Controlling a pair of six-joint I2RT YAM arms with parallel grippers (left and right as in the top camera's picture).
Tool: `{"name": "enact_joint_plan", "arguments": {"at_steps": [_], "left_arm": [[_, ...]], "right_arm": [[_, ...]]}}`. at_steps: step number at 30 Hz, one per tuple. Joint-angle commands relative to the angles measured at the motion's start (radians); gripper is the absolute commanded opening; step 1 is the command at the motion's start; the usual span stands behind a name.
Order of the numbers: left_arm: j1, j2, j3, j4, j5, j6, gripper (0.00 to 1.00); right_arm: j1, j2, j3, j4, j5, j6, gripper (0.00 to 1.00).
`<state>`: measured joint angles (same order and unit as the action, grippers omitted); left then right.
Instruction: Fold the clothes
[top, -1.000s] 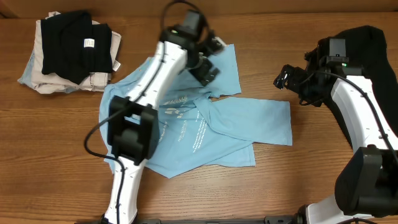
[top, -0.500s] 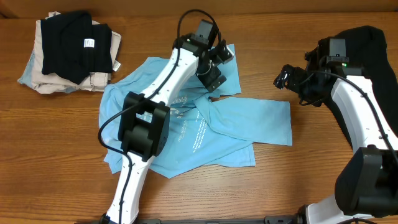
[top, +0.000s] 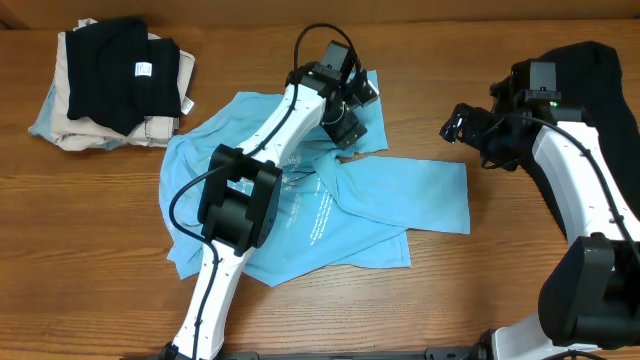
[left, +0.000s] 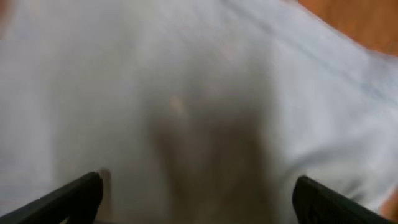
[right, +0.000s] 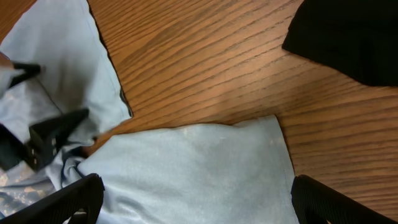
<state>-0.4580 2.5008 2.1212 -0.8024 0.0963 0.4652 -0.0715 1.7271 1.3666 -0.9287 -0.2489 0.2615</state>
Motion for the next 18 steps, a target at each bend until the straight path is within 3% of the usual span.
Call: {"name": "enact_joint_plan", "arguments": {"at_steps": [1,12,18], "left_arm": [[0.022,0.072,-0.004,0.047,-0.089,-0.076,1.0],[0.17,0.16,0.0,0.259,-0.268,-0.258,1.0],[0.294,0.158,0.15,0.291,-0.288,-0.381,1.0]], "right_arm": [[-0.001,-0.003,-0.004,0.004,-0.007,0.003,1.0],[0.0,-0.002,-0.005,0.005,-0.007,0.003,1.0],[0.0,-0.002,-0.006,0.02,-0.007,0.003,1.0]]}}
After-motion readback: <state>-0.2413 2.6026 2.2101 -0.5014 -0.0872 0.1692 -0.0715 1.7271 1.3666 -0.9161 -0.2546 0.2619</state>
